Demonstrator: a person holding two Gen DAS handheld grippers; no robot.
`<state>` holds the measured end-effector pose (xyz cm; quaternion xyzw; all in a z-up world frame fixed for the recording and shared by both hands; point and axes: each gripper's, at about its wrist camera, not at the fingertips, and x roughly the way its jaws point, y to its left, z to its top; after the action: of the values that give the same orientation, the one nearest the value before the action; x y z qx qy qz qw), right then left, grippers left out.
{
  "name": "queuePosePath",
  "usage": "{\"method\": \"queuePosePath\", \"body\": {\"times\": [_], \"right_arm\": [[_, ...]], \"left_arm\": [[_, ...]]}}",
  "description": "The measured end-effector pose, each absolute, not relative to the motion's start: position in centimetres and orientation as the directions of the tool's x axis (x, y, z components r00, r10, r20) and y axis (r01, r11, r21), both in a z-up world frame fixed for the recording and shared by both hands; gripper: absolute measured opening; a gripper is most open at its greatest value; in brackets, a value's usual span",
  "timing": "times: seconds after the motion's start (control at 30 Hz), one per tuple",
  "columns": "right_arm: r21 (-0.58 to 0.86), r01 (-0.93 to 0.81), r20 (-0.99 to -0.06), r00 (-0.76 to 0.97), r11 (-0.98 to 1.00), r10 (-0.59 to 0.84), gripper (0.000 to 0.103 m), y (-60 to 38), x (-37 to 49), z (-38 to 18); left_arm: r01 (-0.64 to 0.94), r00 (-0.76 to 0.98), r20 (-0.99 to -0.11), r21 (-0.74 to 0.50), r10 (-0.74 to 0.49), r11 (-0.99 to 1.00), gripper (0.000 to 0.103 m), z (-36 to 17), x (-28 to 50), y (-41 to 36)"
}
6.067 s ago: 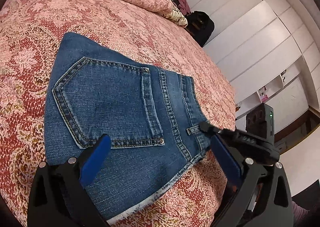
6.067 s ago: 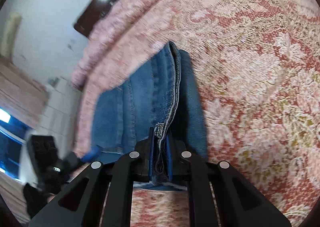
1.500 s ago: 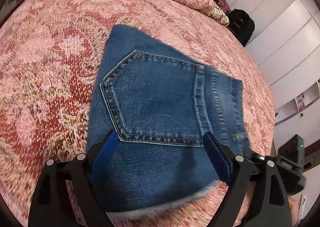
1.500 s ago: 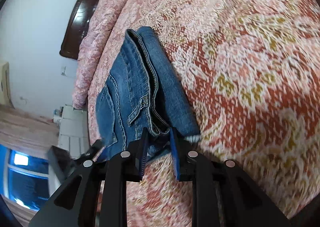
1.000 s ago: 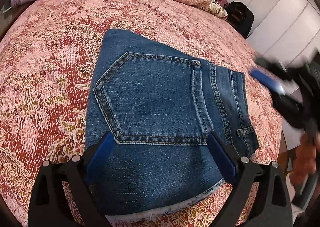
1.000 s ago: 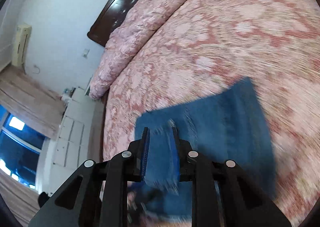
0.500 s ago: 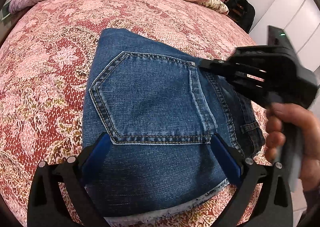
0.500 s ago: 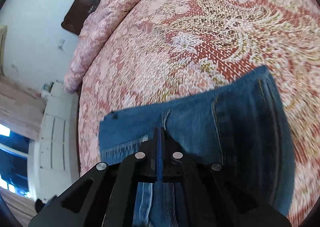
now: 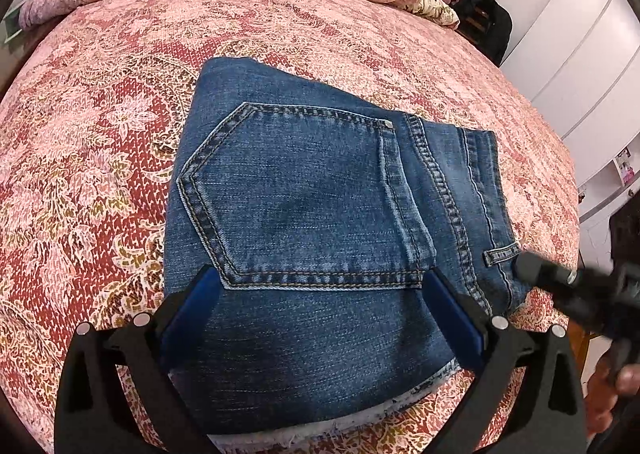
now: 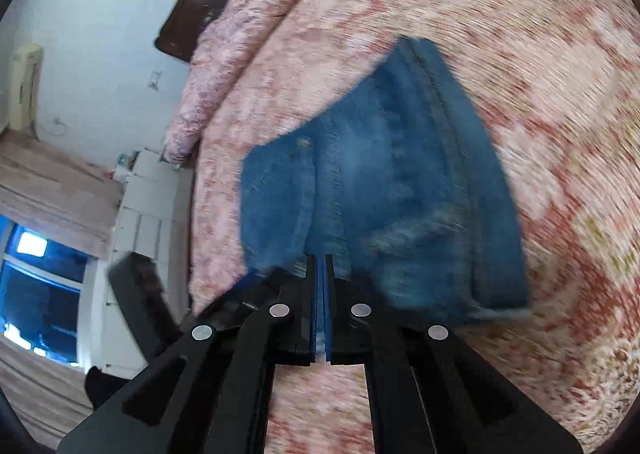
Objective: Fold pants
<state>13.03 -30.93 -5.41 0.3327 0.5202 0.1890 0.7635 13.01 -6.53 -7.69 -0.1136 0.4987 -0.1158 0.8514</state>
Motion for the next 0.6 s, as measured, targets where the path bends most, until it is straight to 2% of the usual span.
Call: {"method": "queuePosePath", "body": {"times": [0.03, 0.13, 0.2, 0.27, 0.3, 0.33, 0.4, 0.6], "right_arm": [[0.667, 0.087, -0.713, 0.364, 0.74, 0.599, 0.0, -31.4, 12.9, -6.6], [0.762, 0.15, -0.633, 0.378, 0.63, 0.675, 0.0, -33.1, 12.0, -9.5], [0.752, 0.144, -0.643, 0.371, 0.643, 0.67, 0.0, -33.1, 11.8, -8.8], [0.741, 0.09, -0.638, 0.404, 0.666, 0.655, 0.004, -33.6, 11.6, -7.2], [0.752, 0.072, -0.615, 0.435, 0.655, 0.658, 0.014, -34.3, 11.5, -6.5], [0.762, 0.069, -0.597, 0.46, 0.644, 0.657, 0.036, -35.2, 11.6, -6.1], [0.766, 0.092, -0.58, 0.524, 0.636, 0.623, 0.057, -37.4, 11.8, -5.5], [0.768, 0.104, -0.571, 0.559, 0.632, 0.601, 0.057, -39.8, 14.2, -6.3]], "left_arm": [[0.085, 0.477, -0.823, -0.307, -0.309, 0.948, 0.1, -7.7, 13.0, -6.6], [0.109, 0.474, -0.826, -0.289, -0.306, 0.951, 0.1, -7.6, 12.8, -6.8], [0.131, 0.469, -0.819, -0.306, -0.331, 0.943, 0.1, -7.2, 12.7, -6.4], [0.156, 0.47, -0.784, -0.379, -0.406, 0.912, 0.1, -6.6, 12.4, -5.0], [0.168, 0.476, -0.753, -0.429, -0.454, 0.887, 0.1, -6.2, 12.2, -3.8], [0.168, 0.484, -0.74, -0.447, -0.468, 0.879, 0.1, -6.0, 12.1, -3.1], [0.174, 0.515, -0.698, -0.483, -0.498, 0.858, 0.101, -5.3, 12.0, -0.8], [0.173, 0.458, -0.624, -0.637, -0.634, 0.751, 0.101, -6.7, 14.5, 3.1]]}}
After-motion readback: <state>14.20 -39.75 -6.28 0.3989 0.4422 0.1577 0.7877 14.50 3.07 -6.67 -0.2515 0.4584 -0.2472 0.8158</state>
